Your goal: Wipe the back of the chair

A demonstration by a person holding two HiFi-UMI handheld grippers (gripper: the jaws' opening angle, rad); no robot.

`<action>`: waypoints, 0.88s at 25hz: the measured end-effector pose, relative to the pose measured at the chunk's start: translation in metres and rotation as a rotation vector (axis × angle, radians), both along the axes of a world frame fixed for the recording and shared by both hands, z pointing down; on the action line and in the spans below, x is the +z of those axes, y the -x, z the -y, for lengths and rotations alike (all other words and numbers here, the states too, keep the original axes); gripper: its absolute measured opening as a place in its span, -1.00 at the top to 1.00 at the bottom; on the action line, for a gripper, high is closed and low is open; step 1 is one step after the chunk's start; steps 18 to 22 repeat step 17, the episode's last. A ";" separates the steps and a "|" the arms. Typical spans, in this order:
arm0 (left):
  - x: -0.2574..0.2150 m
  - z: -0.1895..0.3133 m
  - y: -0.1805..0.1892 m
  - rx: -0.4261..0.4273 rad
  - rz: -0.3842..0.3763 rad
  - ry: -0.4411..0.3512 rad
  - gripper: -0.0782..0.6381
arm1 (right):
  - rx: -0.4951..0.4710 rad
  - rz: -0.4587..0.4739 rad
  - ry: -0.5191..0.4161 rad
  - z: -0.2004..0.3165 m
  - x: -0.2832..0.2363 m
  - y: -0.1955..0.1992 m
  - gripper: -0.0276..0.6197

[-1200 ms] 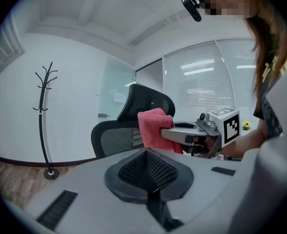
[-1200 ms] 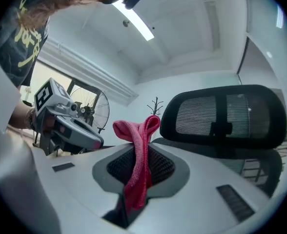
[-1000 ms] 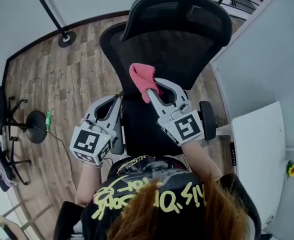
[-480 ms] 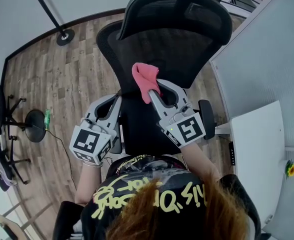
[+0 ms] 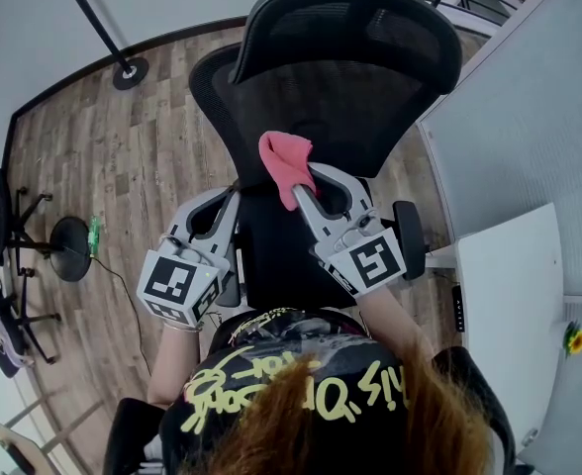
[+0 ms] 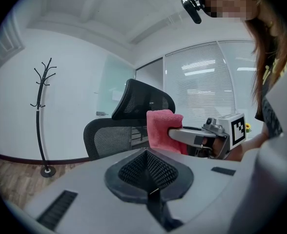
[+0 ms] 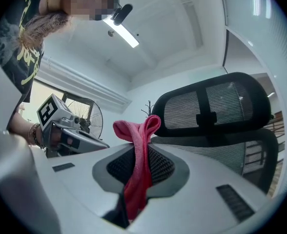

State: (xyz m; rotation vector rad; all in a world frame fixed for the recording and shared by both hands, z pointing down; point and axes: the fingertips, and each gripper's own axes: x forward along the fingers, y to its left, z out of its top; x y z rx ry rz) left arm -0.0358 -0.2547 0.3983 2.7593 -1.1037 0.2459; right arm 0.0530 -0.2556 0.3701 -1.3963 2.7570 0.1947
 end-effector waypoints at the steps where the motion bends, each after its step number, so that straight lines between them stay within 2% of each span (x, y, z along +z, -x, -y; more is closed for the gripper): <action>1: 0.001 0.000 -0.001 0.000 0.002 0.001 0.80 | 0.000 0.005 0.001 0.000 0.001 -0.001 0.73; 12: -0.003 -0.001 -0.016 -0.019 0.023 -0.008 0.80 | -0.037 0.027 0.013 -0.002 0.003 -0.014 0.73; 22: -0.008 -0.003 -0.014 -0.025 0.025 -0.014 0.80 | -0.043 0.021 0.010 -0.005 0.000 -0.011 0.73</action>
